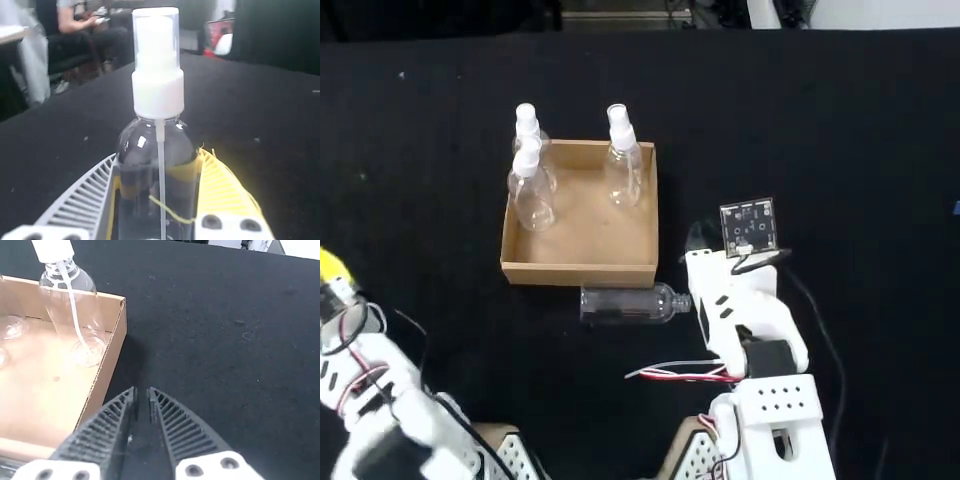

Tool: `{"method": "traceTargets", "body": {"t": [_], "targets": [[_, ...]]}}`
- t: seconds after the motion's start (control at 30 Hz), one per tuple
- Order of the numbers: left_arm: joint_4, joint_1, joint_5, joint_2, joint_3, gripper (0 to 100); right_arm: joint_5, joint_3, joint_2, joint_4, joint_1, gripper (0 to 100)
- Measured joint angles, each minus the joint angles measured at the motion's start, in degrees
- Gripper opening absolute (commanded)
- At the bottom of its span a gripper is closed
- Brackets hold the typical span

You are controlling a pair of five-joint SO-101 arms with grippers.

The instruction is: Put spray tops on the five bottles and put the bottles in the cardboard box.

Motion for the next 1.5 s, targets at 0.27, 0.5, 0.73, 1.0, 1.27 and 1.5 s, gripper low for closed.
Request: {"method": "traceTargets", "body": {"t": [0.27,0.5,0.73,1.0,1.27,1.5], "targets": [[-18.9,-2.2,1.05,19.69,0.0,3,0.0,0.0,0.0,0.0,0.0,1.5],[-34.81,-2.99,1.49,33.41,-0.79,3,0.0,0.0,0.0,0.0,0.0,1.5],[-41.58,-4.13,1.49,45.36,-7.03,3,0.0,0.0,0.0,0.0,0.0,1.5],[-44.22,-5.63,1.76,47.74,-7.21,3,0.0,0.0,0.0,0.0,0.0,1.5],[-44.22,-5.8,1.67,47.74,-7.21,26,0.0,0.0,0.0,0.0,0.0,1.5],[-44.31,-5.89,1.49,48.09,-6.59,32,0.0,0.0,0.0,0.0,0.0,1.5]]}}
